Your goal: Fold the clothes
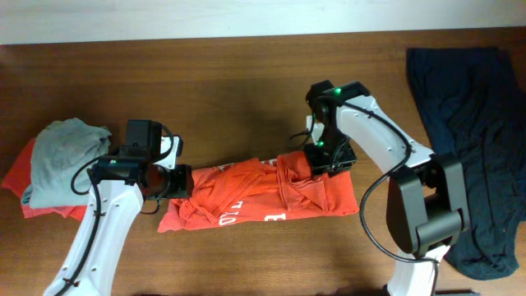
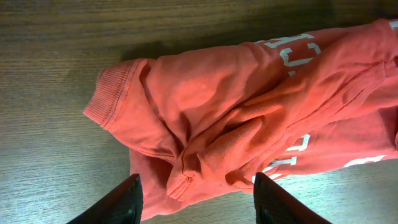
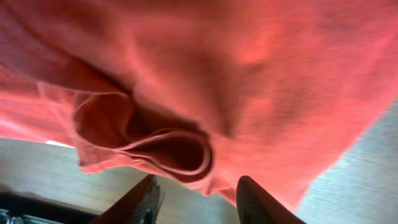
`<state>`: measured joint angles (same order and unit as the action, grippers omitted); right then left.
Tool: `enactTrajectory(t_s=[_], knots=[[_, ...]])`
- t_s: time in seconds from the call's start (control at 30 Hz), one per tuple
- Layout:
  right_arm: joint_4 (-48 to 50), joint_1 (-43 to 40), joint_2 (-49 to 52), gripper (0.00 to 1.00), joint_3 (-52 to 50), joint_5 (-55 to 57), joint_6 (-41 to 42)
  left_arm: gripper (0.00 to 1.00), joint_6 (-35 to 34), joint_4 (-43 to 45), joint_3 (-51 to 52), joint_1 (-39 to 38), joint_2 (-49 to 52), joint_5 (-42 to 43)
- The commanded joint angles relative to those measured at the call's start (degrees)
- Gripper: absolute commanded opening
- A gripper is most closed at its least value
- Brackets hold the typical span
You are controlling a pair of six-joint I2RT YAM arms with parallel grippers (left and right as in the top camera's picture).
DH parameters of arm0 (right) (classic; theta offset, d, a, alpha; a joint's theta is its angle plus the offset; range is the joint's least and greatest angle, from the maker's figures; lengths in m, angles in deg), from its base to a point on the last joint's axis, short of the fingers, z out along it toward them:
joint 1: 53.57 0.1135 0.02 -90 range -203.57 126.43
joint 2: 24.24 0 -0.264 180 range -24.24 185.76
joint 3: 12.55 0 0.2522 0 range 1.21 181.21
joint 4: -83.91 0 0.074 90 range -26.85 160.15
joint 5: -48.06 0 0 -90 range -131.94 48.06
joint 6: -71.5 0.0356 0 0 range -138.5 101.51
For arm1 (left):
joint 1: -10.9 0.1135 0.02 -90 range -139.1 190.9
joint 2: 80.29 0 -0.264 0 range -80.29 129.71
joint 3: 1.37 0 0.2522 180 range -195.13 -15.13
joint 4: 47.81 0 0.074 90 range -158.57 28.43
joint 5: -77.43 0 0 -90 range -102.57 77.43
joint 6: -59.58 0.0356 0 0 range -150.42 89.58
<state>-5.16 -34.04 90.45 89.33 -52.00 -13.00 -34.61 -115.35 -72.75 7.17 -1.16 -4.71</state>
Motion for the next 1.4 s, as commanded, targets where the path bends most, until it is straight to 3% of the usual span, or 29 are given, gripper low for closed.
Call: enactTrajectory(t_s=[0.0, 0.13, 0.3, 0.33, 0.47, 0.63, 0.7, 0.77, 0.87, 1.0, 1.17, 1.3, 1.37], knots=[[0.66, 1.01, -0.87, 0.49, -2.47, -1.33, -0.74, 0.57, -0.55, -0.48, 0.07, 0.24, -0.24, -0.22], [3.58, 1.03, -0.87, 0.53, -5.92, -1.36, -0.57, 0.57, -0.55, -0.7, 0.07, 0.24, -0.24, -0.22], [4.79, 1.03, -0.87, 0.14, -7.87, -1.36, -0.61, 0.57, -0.55, -0.68, 0.07, 0.24, -0.24, -0.2], [4.85, 1.05, -0.87, 0.12, -7.85, -1.38, -0.61, 0.57, -0.52, -0.68, 0.07, 0.24, -0.24, -0.22], [4.09, 1.64, -0.87, 0.1, -7.85, -3.96, -5.49, 0.57, -0.52, -0.68, 0.07, 0.24, -0.24, -0.22], [-0.66, 5.81, -0.87, 0.11, -7.85, -15.61, -24.06, 0.57, -0.52, -0.66, 0.07, 0.24, -0.24, -0.22], [-2.25, 8.09, -0.87, 0.21, -7.87, -18.03, -29.31, 0.57, -0.55, -0.66, 0.07, 0.24, -0.24, -0.22], [-2.19, 9.86, -0.87, 0.36, -7.85, -17.77, -29.55, 0.57, -0.55, -0.66, 0.07, 0.24, -0.24, -0.22], [-0.94, 10.82, -0.87, 0.44, -7.8, -16.46, -28.96, 0.57, -0.55, -0.68, 0.07, 0.24, -0.24, -0.22], [-0.79, 9.55, -1.22, 0.51, -6.29, -14.69, -26.08, 0.57, -0.55, -0.7, 0.07, 0.24, -0.24, -0.22], [-0.98, 5.66, -4.83, 0.54, -1.03, -10.8, -21.27, 0.74, -0.52, -0.46, 0.07, 0.24, -0.24, -0.22], [-1.42, 0.72, -5.77, 0.49, 1.05, -9.6, -15.82, 0.87, -0.48, 1.11, 0.07, 0.24, -0.07, -0.22], [-2.36, -2.36, -5.64, 0.99, 1.03, -10.23, -15.43, 0.87, -0.09, 1.75, 0.07, 0.26, 0.55, -0.2]])
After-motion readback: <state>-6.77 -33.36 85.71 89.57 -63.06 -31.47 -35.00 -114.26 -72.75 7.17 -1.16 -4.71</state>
